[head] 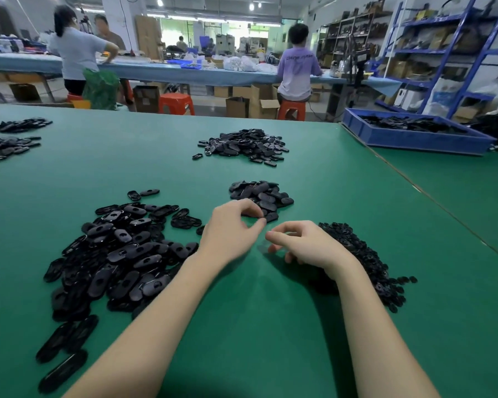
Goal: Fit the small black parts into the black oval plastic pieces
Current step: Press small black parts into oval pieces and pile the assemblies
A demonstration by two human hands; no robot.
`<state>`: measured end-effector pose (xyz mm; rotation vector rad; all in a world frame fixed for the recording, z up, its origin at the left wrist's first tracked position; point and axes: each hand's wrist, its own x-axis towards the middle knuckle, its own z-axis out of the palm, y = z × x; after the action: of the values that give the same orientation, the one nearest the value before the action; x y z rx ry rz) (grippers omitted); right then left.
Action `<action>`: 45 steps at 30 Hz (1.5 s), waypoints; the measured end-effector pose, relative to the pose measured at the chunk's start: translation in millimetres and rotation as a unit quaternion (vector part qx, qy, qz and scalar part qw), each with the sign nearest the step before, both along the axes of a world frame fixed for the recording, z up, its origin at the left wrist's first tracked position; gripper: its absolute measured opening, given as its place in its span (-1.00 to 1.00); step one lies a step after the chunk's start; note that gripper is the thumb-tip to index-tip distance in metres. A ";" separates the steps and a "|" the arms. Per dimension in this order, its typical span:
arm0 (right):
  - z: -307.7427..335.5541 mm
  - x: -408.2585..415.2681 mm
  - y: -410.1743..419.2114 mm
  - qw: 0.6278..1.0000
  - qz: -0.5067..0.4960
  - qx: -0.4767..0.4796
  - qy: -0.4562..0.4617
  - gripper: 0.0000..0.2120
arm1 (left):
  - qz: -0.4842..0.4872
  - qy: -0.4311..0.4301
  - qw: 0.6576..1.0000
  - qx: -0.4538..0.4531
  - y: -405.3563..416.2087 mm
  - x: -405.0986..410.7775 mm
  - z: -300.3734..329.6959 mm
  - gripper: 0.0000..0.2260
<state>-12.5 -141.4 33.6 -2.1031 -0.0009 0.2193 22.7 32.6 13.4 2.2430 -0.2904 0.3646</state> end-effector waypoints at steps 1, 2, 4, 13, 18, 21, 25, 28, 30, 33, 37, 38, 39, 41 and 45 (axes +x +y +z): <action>0.1 0.5 3.2 1.000 0.003 -0.009 -0.005 -0.82 | -0.010 0.006 1.000 0.003 2.5 -5.8 -1.2 -0.97; -0.1 1.4 6.9 1.000 0.007 -0.019 -0.011 -0.83 | -0.020 0.012 1.000 0.009 5.4 -9.3 -1.6 -0.98; -1.1 2.7 14.6 0.999 0.015 -0.039 -0.023 -0.85 | -0.033 0.023 0.999 0.024 11.9 -12.4 0.9 -0.98; -4.6 3.6 28.9 0.993 0.044 -0.100 -0.038 -0.89 | 0.047 0.026 0.994 0.100 72.5 -1.4 17.2 -0.90; -3.2 2.7 30.6 0.992 0.048 -0.114 -0.039 -0.89 | 0.143 0.063 0.967 0.202 105.6 0.5 15.6 -0.73; -3.6 2.7 32.8 0.991 0.050 -0.120 -0.044 -0.89 | 0.147 0.083 0.961 0.219 111.1 0.7 15.0 -0.68; -4.3 2.7 39.5 0.990 0.057 -0.119 -0.048 -0.89 | 0.143 0.100 0.960 0.221 112.4 -1.2 13.0 -0.67; -5.0 2.4 45.2 0.990 0.063 -0.117 -0.051 -0.89 | 0.150 0.097 0.964 0.199 112.5 -1.7 12.0 -0.71; -5.5 2.0 46.6 0.990 0.064 -0.112 -0.051 -0.89 | 0.157 0.092 0.965 0.189 111.7 -1.5 11.4 -0.75; -5.0 1.4 46.8 0.991 0.063 -0.108 -0.049 -0.89 | 0.164 0.085 0.966 0.180 111.7 -1.5 11.5 -0.80; -3.9 0.6 46.2 0.991 0.065 -0.109 -0.050 -0.90 | 0.157 0.084 0.971 0.163 110.9 -1.7 11.2 -0.84; -3.6 0.3 46.2 0.991 0.065 -0.109 -0.049 -0.90 | 0.155 0.086 0.971 0.159 110.7 -2.2 11.2 -0.85; -3.4 0.1 46.4 0.991 0.066 -0.109 -0.048 -0.89 | 0.154 0.088 0.972 0.157 110.7 -2.6 11.1 -0.86; -2.8 -0.2 46.4 0.991 0.066 -0.107 -0.046 -0.89 | 0.153 0.086 0.973 0.147 110.9 -2.9 10.6 -0.88; -1.7 0.3 45.7 0.993 0.062 -0.087 -0.048 -0.88 | 0.114 0.052 0.988 0.090 105.9 -2.4 16.1 -0.88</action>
<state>-12.2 -95.7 32.0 -2.2881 -0.1748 0.1980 20.3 138.5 29.5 2.4712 -0.0096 0.3517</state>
